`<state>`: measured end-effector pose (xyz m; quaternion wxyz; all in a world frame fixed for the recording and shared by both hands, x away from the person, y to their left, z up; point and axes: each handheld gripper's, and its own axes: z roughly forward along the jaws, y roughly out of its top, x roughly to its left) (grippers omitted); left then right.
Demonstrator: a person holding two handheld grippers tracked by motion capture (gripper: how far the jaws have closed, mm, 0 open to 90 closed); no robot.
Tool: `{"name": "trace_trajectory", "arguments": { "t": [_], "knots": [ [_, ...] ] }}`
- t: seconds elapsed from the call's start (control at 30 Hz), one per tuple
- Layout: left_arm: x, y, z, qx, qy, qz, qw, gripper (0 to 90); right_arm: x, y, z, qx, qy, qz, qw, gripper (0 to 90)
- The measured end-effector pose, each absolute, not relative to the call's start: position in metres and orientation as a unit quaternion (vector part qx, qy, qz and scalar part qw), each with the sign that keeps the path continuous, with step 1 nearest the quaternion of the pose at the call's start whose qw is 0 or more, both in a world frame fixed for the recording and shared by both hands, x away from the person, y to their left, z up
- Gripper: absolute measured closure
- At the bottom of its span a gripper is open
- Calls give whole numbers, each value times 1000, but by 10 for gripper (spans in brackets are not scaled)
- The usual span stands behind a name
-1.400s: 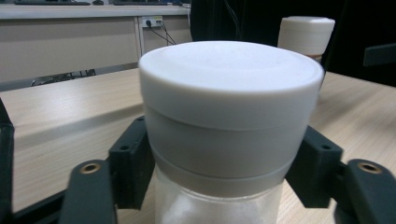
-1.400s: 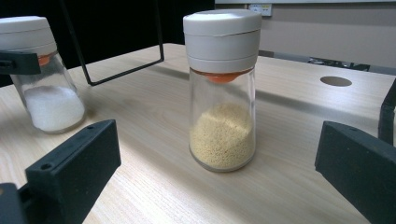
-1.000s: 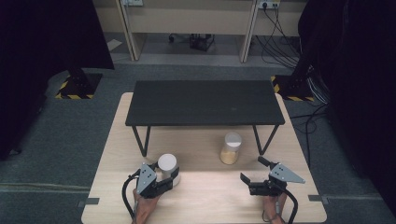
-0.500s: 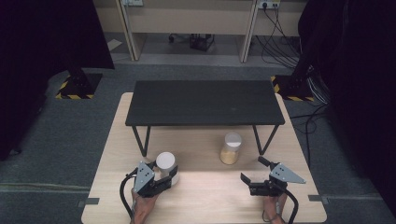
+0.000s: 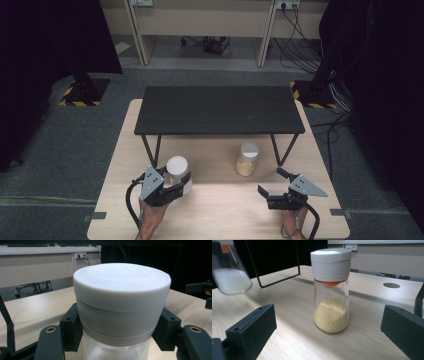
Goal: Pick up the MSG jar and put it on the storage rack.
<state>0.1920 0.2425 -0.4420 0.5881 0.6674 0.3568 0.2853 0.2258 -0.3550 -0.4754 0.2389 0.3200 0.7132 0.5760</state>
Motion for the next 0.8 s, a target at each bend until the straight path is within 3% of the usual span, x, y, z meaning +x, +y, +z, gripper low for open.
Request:
{"name": "trace_trajectory", "arguments": {
  "t": [0.8],
  "knots": [
    [222, 254, -332, 701, 327, 244, 585, 352, 225, -356, -476, 323, 711, 577, 239, 2]
  ]
}}
